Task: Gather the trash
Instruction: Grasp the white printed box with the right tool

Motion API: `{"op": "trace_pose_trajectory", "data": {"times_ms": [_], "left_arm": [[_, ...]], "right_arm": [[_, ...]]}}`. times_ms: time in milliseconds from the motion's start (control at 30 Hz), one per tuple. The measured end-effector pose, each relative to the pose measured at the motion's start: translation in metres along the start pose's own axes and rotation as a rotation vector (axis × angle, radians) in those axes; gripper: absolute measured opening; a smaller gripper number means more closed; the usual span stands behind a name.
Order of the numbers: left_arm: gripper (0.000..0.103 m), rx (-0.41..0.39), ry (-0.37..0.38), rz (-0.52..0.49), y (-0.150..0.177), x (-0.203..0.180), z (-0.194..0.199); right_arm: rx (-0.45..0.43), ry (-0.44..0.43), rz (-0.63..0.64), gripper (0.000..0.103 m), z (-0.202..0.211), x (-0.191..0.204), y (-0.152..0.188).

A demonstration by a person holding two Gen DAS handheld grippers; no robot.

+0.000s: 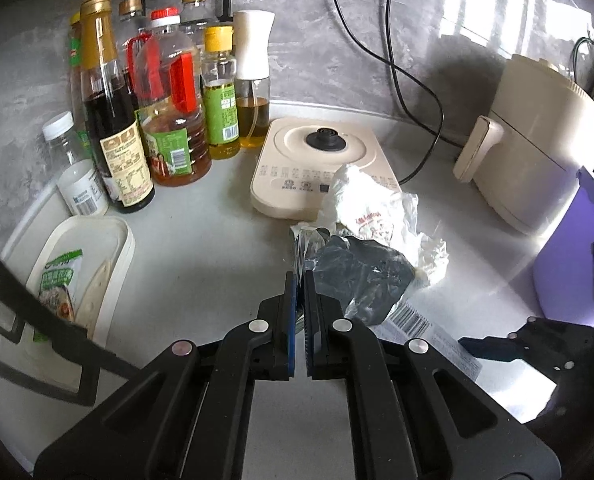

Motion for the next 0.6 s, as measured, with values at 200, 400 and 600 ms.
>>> {"op": "trace_pose_trajectory", "data": {"times_ms": [200,400,600], "left_arm": [[0.004,-0.009,0.018,0.0,0.0,-0.007,0.006],[0.004,-0.067,0.052,-0.019,-0.019,-0.024,0.023],[0.004,-0.143,0.099,-0.041,-0.046,-0.045,0.043]], "right_arm": [[-0.004,0.025,-0.029,0.063,0.001,-0.005,0.001],[-0.094,0.081,-0.064,0.062,0.04,-0.023,-0.013],[-0.171,0.121,-0.114,0.062,0.079,-0.046,-0.022]]}}
Point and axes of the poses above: each gripper's, at about its wrist camera, not at the fingertips, and z roughly against the way its jaws point, x to its left, y to its underside, the point moved 5 cm from there along -z, roughly the way its jaws point, and after that the axes turned 13 degrees about y, right-handed, at the moved point
